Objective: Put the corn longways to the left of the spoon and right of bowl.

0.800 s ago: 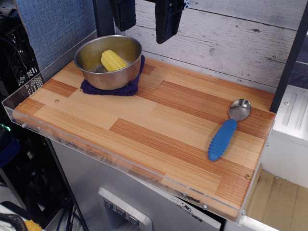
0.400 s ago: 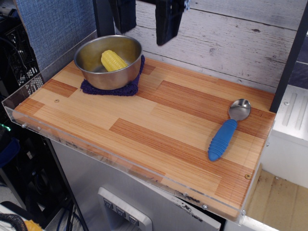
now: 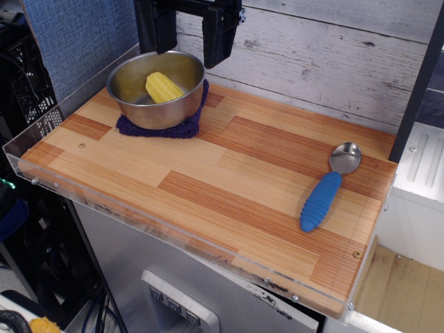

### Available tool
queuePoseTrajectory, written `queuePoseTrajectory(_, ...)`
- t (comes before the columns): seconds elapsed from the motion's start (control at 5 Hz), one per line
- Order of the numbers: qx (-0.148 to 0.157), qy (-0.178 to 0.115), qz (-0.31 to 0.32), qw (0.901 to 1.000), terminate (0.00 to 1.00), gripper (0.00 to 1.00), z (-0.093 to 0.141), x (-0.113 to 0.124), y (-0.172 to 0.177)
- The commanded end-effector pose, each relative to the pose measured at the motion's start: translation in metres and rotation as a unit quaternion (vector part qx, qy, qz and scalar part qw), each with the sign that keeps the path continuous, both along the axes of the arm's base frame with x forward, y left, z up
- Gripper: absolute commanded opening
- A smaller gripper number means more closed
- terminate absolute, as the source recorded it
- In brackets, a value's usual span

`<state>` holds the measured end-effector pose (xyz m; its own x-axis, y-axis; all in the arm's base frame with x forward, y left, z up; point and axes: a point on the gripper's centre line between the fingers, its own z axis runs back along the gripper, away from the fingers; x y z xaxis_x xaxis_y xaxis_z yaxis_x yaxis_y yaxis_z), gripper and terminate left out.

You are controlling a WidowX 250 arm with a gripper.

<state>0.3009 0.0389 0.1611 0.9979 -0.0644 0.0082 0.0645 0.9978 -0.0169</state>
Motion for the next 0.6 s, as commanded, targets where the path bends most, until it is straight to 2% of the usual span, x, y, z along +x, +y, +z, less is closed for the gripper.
queuePoseTrajectory(0.0, 0.029, -0.046, 0.054, 0.9971, 0.00, 1.00, -0.003, 0.028, 0.044)
queuePoseTrajectory(0.4, 0.043, -0.031, 0.097, 0.9939, 0.00, 1.00, -0.033, 0.049, 0.081)
